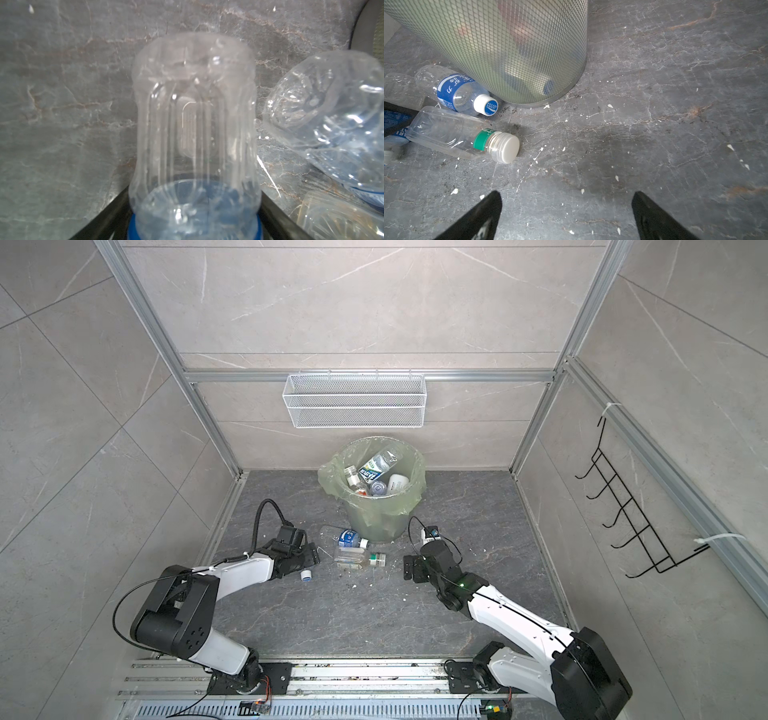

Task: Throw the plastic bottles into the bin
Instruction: 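Close the left gripper around the blue-labelled bottle, then lift the blue-labelled bottle with the left gripper and drop it into the bin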

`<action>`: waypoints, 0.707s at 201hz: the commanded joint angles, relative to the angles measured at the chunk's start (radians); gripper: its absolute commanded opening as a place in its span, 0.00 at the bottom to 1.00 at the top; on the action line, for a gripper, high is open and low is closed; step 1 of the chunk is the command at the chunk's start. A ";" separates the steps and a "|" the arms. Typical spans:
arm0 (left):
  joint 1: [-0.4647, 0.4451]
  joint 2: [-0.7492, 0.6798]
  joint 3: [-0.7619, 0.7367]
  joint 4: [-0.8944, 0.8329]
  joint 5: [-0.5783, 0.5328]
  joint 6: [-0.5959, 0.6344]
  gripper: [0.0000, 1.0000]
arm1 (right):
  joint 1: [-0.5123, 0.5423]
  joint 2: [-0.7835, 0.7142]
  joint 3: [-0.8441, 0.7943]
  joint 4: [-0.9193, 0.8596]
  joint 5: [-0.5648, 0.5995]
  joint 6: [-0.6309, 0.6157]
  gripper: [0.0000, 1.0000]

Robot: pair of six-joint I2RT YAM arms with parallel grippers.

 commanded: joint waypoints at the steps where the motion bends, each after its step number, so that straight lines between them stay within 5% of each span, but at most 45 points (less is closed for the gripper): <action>1: 0.006 -0.041 -0.017 0.024 0.001 0.016 0.75 | 0.003 0.001 0.026 0.010 0.006 -0.002 1.00; 65: 0.005 -0.133 -0.038 0.022 0.041 0.117 0.59 | 0.003 -0.006 0.026 0.007 0.003 -0.002 1.00; 142: 0.001 -0.400 -0.161 0.059 0.236 0.211 0.54 | 0.003 -0.038 0.020 0.002 -0.009 0.002 1.00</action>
